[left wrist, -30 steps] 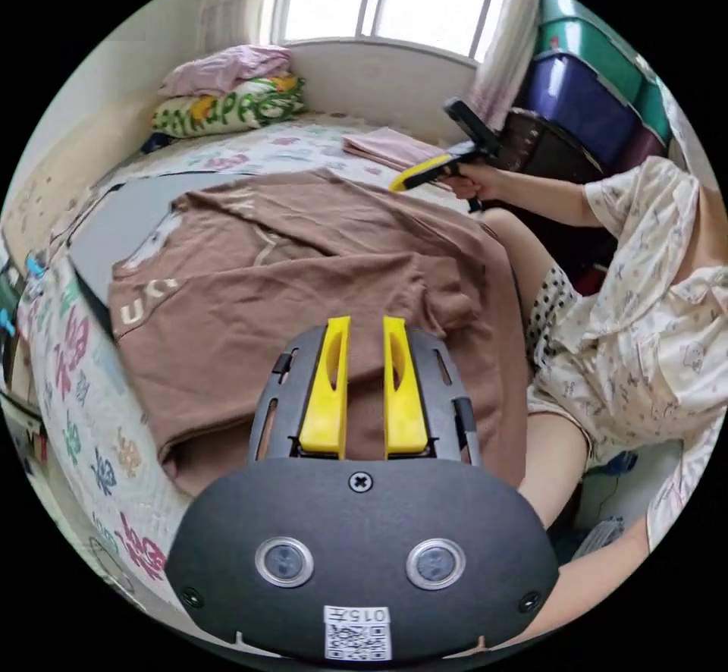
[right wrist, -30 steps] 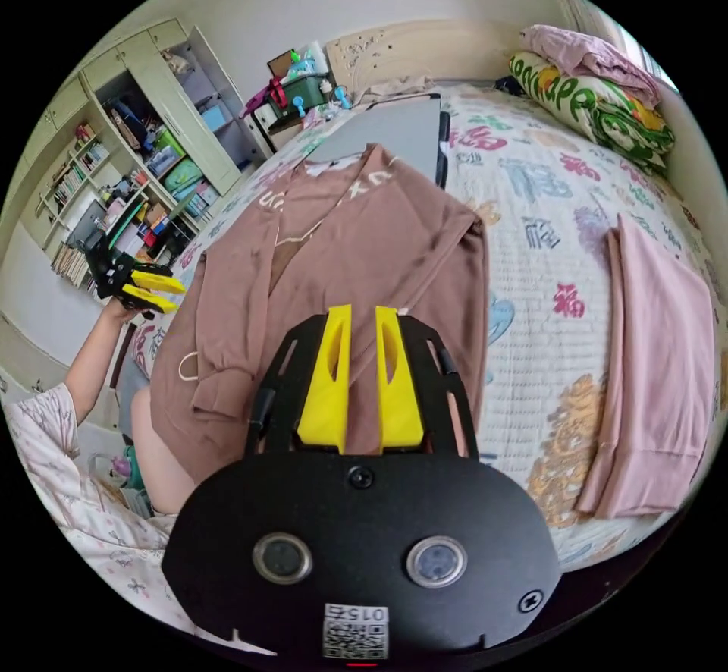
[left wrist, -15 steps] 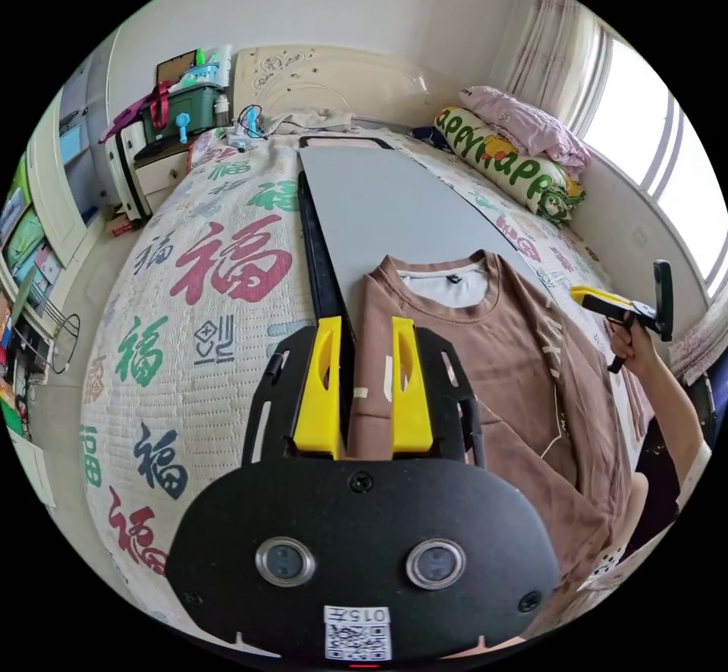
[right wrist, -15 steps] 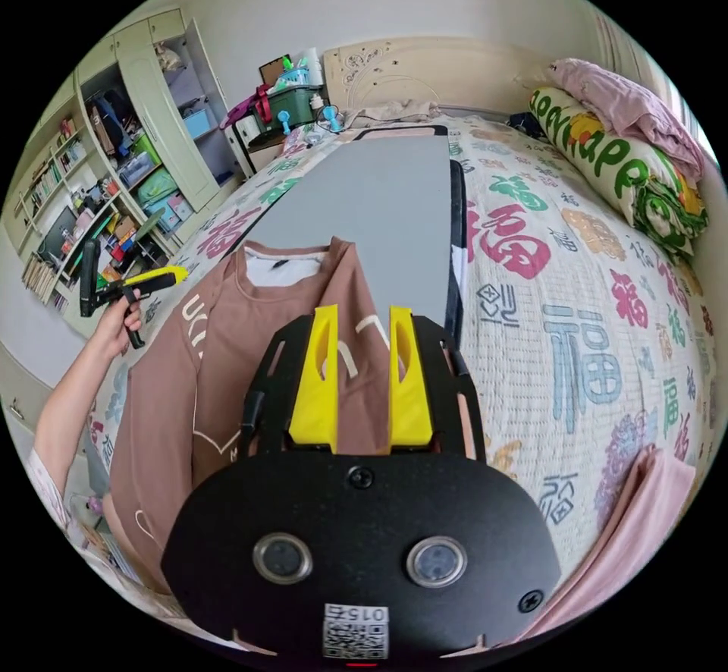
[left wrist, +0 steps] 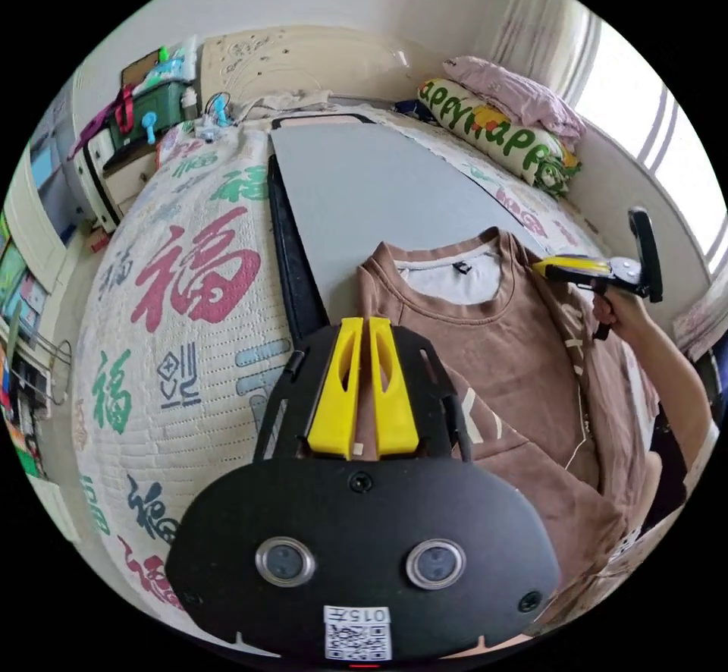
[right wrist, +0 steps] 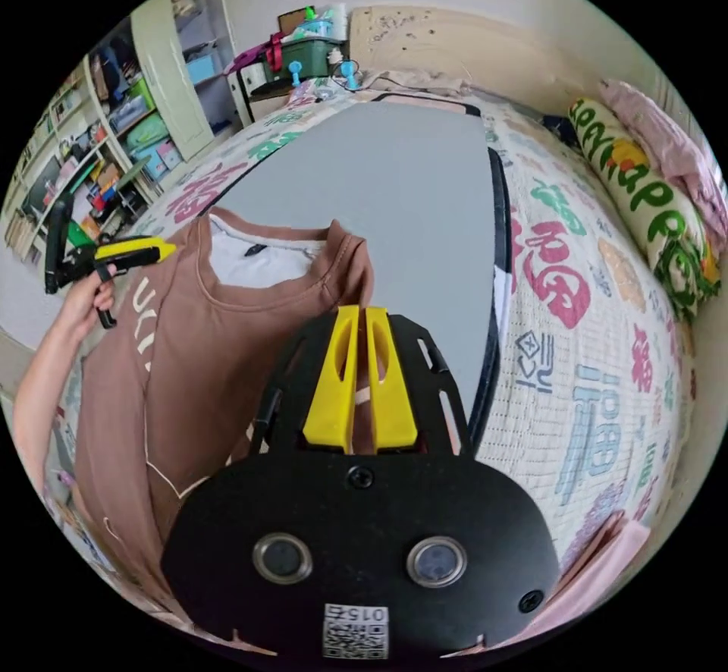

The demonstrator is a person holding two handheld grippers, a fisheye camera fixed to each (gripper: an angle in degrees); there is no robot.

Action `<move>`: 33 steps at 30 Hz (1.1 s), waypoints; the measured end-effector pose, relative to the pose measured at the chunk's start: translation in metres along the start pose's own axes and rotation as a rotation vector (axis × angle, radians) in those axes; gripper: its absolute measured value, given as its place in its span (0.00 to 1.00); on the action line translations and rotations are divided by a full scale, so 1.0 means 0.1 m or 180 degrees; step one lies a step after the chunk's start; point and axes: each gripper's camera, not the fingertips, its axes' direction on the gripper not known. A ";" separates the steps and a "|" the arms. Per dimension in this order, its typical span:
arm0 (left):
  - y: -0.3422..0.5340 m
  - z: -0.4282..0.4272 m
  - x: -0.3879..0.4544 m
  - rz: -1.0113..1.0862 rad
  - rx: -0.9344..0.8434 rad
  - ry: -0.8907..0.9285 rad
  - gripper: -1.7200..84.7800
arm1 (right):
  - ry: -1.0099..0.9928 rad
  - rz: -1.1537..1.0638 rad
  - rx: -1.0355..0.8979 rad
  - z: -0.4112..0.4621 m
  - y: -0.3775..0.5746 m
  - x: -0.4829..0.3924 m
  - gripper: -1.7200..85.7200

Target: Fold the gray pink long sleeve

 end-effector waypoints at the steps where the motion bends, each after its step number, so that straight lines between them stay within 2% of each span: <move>1: 0.01 -0.12 0.11 0.0133 0.0068 -0.0079 0.02 | 0.0079 -0.0033 0.0097 -0.16 0.05 -0.13 0.02; 6: 0.23 -1.07 0.38 0.0415 0.0561 0.0130 0.02 | -0.0277 -0.0044 0.0701 -1.38 0.52 -0.49 0.01; 9: 0.74 -1.91 0.75 0.0878 0.0862 0.0258 0.02 | -0.0363 -0.0375 0.0975 -2.43 1.20 -0.84 0.01; 11: 1.44 -2.55 1.11 0.1222 0.1004 0.0478 0.02 | -0.0457 -0.0635 0.1144 -3.24 1.96 -1.12 0.01; 14: 2.60 -3.08 1.53 0.1558 0.1082 0.0773 0.02 | -0.0766 -0.0770 0.1063 -3.95 3.03 -1.44 0.01; 18: 3.85 -3.12 1.90 0.1590 0.0779 0.1185 0.03 | -0.1380 -0.0437 0.0551 -4.14 4.24 -1.75 0.01; 20: 4.36 -2.88 2.12 0.1552 0.0280 0.1324 0.03 | -0.1580 -0.0182 0.0332 -4.11 4.85 -1.97 0.01; 23: 4.67 -2.84 2.49 0.1680 0.0034 0.1249 0.03 | -0.1545 0.0009 0.0335 -4.33 5.16 -2.20 0.01; 27: 4.80 -3.21 2.77 0.1715 0.0233 0.1072 0.03 | -0.1302 -0.0285 0.0523 -4.92 5.20 -2.60 0.01; 30: 4.93 -3.27 2.97 0.1670 0.0167 0.0796 0.02 | -0.1155 -0.0472 0.0216 -5.05 5.20 -2.94 0.01; 33: 5.05 -3.03 3.16 0.1637 -0.0189 0.0737 0.02 | -0.1061 -0.0417 -0.0036 -5.00 5.25 -3.12 0.01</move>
